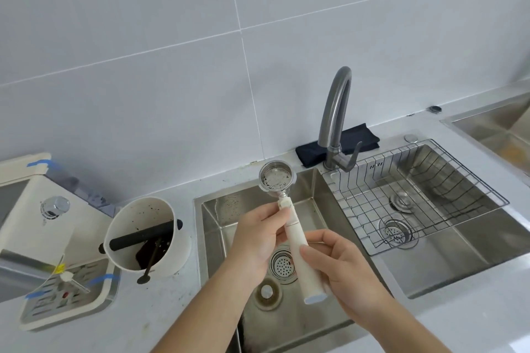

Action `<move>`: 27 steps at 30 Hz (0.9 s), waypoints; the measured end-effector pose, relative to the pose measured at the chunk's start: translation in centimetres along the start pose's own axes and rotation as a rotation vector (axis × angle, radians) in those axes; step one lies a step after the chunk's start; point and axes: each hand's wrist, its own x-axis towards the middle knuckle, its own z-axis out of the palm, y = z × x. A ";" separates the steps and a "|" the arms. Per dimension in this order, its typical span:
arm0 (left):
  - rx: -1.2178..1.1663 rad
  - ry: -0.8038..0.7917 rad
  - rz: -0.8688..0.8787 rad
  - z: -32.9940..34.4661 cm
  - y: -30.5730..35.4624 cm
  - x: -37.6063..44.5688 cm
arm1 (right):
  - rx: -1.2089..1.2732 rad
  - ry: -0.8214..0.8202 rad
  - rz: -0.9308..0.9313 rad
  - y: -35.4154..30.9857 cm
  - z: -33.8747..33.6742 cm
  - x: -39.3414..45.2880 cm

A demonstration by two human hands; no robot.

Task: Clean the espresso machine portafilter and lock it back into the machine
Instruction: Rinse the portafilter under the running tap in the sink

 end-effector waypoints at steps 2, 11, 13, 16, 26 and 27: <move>0.007 -0.003 0.000 0.2 -0.1 0.5 | -0.015 0.044 -0.005 -0.5 -1.2 0.8; 0.016 0.016 -0.062 0.9 -0.3 2.8 | -0.540 0.447 -0.059 -6.2 -10.0 9.0; 0.013 0.028 -0.087 1.1 -0.5 3.2 | -0.665 0.497 -0.109 -7.8 -11.3 11.3; 0.020 0.031 -0.108 1.2 -0.9 3.8 | -0.808 0.557 -0.195 -9.5 -12.5 14.8; 0.043 0.011 -0.117 1.7 -1.4 5.7 | -1.110 0.616 -0.255 -10.8 -13.7 20.8; 0.049 0.009 -0.119 1.7 -1.4 5.8 | -1.134 0.624 -0.262 -10.8 -13.8 20.9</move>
